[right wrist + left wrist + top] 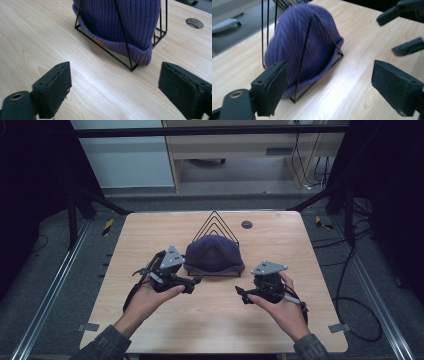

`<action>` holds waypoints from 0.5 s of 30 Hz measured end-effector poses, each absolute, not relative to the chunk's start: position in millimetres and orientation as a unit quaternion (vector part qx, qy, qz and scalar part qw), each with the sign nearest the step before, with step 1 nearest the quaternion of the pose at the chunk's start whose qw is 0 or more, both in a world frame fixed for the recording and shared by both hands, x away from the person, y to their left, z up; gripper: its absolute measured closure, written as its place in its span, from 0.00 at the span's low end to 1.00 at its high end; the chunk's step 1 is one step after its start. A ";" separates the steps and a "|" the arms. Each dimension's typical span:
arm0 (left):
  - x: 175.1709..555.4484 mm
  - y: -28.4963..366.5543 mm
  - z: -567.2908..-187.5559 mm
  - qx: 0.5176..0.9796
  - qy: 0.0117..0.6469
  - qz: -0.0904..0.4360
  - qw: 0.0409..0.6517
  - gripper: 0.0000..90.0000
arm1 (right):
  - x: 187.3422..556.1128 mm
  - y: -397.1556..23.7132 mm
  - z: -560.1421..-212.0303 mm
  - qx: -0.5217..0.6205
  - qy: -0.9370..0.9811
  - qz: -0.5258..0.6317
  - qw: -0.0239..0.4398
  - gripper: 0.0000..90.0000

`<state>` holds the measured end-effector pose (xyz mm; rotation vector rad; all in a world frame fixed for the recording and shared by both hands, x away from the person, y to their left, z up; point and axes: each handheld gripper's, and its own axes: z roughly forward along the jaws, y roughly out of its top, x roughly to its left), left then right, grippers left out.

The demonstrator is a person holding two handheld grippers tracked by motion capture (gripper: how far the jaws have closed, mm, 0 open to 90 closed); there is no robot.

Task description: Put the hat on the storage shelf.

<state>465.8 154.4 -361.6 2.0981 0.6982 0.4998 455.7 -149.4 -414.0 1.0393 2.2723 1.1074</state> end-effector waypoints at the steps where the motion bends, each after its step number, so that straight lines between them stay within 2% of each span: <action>1: 464.1 157.0 -364.5 0.839 0.282 0.197 0.422 0.14 | 452.6 -151.6 -414.9 0.372 0.813 0.398 0.205 0.11; 15: 453.9 216.4 -404.6 0.832 0.305 0.182 0.426 0.10 | 432.5 -191.5 -444.2 0.361 0.829 0.382 0.189 0.09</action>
